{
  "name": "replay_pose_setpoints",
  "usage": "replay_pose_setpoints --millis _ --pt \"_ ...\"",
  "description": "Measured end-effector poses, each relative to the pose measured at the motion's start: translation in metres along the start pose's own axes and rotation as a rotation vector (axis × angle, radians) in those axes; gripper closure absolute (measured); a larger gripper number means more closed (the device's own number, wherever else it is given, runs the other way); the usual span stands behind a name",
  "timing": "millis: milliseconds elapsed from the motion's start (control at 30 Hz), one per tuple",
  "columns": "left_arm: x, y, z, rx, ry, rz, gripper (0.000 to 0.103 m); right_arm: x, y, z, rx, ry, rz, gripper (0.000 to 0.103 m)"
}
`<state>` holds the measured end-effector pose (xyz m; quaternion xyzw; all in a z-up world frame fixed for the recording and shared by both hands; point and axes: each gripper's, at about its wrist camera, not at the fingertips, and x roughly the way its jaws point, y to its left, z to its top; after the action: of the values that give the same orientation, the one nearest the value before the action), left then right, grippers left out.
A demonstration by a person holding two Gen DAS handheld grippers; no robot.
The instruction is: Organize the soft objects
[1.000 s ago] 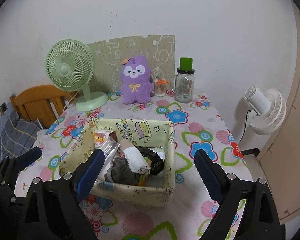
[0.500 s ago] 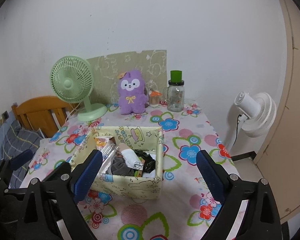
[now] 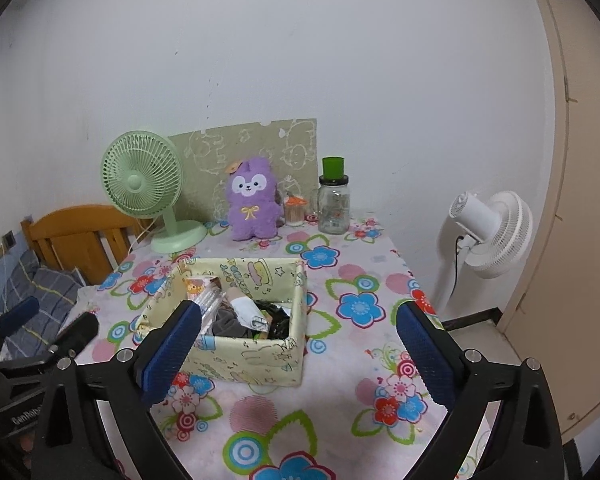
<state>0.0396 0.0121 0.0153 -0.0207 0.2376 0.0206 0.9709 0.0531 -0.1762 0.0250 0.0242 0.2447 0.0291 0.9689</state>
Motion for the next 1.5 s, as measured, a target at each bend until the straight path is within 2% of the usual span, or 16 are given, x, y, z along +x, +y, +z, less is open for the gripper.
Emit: replay_pose_setpoints --millis 233,600,1200,1500 --pt "-0.019 0.003 -0.001 0.004 -0.054 -0.002 0.0 -0.018 -0.003 -0.008 0.004 -0.035 -0.003 0.002" --pt "-0.03 0.012 -0.007 -0.049 -0.067 0.016 0.0 -0.03 0.008 -0.018 -0.005 -0.05 0.023 0.0" --pt "-0.04 0.004 -0.007 -0.031 -0.096 -0.025 0.0 -0.04 0.006 -0.018 0.004 -0.075 0.031 0.0" --pt "-0.038 0.004 -0.006 -0.027 -0.094 -0.021 0.0 -0.038 0.005 -0.018 0.01 -0.075 0.03 0.0"
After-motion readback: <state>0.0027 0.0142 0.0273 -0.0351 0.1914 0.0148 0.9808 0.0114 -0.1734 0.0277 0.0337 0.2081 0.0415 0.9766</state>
